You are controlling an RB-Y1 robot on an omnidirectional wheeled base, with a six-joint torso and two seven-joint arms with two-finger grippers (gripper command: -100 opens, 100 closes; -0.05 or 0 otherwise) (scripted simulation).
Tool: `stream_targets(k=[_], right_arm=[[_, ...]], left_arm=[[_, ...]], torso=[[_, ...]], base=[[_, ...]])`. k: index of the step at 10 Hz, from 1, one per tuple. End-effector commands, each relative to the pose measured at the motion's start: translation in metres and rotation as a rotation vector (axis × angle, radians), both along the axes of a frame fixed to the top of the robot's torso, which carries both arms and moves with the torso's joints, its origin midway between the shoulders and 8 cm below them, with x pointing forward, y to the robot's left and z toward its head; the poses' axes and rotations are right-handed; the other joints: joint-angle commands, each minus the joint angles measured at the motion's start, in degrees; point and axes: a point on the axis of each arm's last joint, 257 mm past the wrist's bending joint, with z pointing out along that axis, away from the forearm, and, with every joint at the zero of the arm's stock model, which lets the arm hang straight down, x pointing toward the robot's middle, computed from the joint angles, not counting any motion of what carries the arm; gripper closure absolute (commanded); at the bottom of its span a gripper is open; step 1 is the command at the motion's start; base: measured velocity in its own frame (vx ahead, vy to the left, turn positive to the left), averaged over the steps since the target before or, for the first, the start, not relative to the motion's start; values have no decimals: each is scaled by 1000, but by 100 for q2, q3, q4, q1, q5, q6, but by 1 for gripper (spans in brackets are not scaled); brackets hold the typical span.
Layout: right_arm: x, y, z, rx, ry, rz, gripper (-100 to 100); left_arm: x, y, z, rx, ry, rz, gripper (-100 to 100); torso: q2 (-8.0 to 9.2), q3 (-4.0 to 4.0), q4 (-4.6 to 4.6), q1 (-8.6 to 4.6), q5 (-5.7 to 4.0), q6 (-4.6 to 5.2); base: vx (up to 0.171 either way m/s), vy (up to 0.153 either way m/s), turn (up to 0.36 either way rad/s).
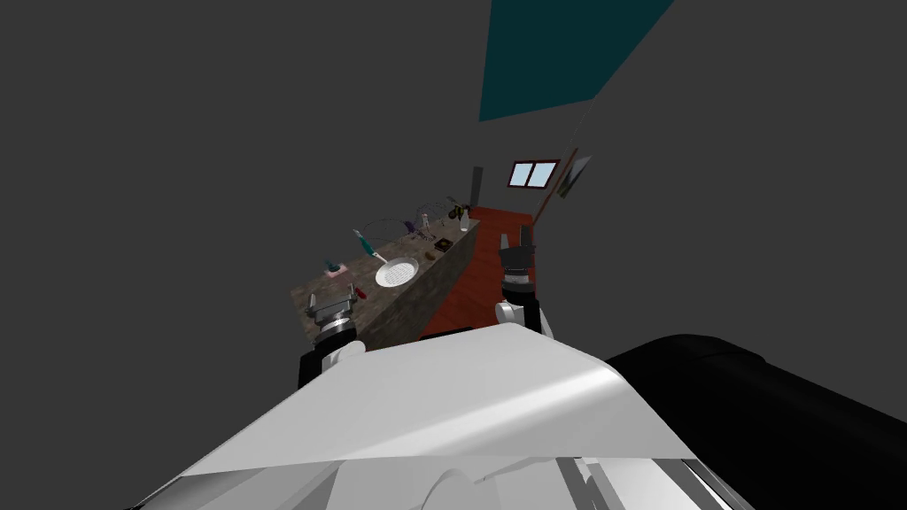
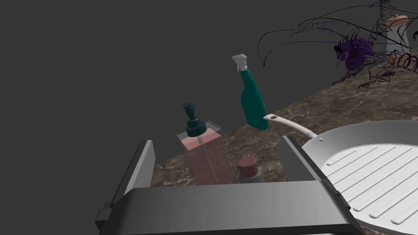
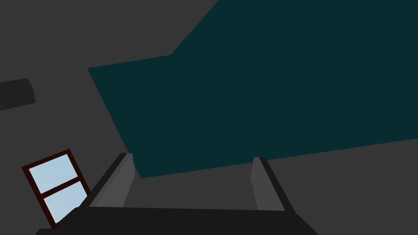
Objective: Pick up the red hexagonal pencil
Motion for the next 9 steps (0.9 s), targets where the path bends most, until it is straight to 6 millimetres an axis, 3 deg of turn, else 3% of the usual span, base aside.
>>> stream_targets(k=[1, 5, 6, 7, 9], right_arm=[[0, 0, 0, 0, 0, 0, 0], [0, 0, 0, 0, 0, 0, 0], [0, 0, 0, 0, 0, 0, 0], [0, 0, 0, 0, 0, 0, 0], [0, 0, 0, 0, 0, 0, 0]], left_arm=[[-7, 13, -20, -71, 15, 25, -100], [-32, 38, -64, -220, 39, 91, -100], [-32, 38, -64, -220, 39, 91, -100], [-44, 45, -82, -286, 43, 124, -100], [-53, 48, -98, -346, 42, 154, -100]], torso=[[0, 0, 0, 0, 0, 0], [8, 4, 2, 3, 0, 1], [6, 3, 1, 8, 1, 1], [23, 12, 4, 18, 3, 2], [19, 10, 4, 14, 3, 2]], base=[[160, -71, 65], [145, -64, 57], [86, -25, 16], [104, -8, 46], [106, -53, 39]])
